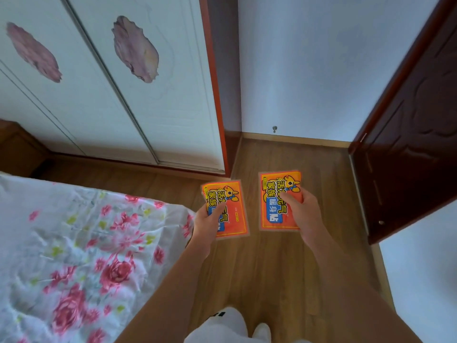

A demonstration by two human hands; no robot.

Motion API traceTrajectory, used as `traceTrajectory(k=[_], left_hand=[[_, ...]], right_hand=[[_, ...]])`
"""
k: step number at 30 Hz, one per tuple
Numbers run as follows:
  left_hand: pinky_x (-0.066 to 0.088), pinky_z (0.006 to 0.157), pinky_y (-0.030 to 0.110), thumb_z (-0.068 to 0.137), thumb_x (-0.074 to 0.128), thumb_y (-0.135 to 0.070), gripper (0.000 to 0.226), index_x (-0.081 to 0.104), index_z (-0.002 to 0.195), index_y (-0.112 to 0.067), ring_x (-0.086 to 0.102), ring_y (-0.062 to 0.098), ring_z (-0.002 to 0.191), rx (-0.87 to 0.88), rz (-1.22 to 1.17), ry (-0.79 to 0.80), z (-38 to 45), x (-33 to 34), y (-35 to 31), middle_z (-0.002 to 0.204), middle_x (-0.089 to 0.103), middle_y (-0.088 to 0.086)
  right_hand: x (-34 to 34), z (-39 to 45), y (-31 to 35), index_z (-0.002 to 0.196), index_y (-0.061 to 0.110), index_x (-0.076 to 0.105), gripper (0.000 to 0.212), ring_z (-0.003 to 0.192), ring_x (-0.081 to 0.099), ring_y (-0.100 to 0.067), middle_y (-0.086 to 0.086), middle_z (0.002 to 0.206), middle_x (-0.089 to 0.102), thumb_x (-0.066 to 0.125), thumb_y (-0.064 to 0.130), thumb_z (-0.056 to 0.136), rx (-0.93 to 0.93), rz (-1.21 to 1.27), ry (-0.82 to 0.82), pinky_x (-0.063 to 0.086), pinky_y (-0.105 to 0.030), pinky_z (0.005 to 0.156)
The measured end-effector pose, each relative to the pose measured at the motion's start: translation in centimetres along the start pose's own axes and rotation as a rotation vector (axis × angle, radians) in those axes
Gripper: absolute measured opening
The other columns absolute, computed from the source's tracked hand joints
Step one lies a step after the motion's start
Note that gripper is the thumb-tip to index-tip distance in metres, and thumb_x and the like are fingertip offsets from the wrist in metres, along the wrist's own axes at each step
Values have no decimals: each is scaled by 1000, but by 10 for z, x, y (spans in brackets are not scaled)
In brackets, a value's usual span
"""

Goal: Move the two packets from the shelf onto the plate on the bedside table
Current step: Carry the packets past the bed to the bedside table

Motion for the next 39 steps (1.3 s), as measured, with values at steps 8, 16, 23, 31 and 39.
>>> traceTrajectory(k=[8,16,23,31,39], left_hand=[[61,74,35,90,64,-36,18,66,101,-21,75,18,81,13,-25,-58,93,16,-27,92,77,0],[55,51,17,90,65,-35,9,65,90,-26,74,7,67,26,-147,-211,225,-8,-75,75,76,-10],[57,62,26,91,64,-35,10,66,91,-25,74,9,68,42,-214,-362,302,-66,-118,83,76,-4],[60,68,30,89,66,-35,14,69,92,-22,75,10,70,51,-302,-567,355,-146,-132,73,77,-8],[60,62,29,87,68,-37,17,70,93,-21,75,16,73,33,-399,-807,429,-224,-152,80,77,-1]], right_hand=[[36,102,21,89,31,66,6,70,75,-5,12,77,77,71,30,87,-3,-81,78,55,-21,51],[130,233,73,87,33,64,7,68,73,0,18,71,75,70,32,88,-28,-177,187,53,-16,44],[244,309,115,88,30,66,5,70,73,0,20,72,76,71,31,88,-69,-253,391,52,-14,46],[387,361,123,92,25,67,6,74,75,-5,15,79,77,71,29,88,-54,-311,645,54,-16,50],[540,426,143,91,26,69,3,72,74,-4,18,76,77,69,28,89,-85,-345,896,52,-14,48]])
Point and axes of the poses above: each hand's wrist, its own z-axis towards the middle knuckle, its own x-axis out of the palm, y = z × x, the point moved 5 cm from there along z, towards the middle knuckle
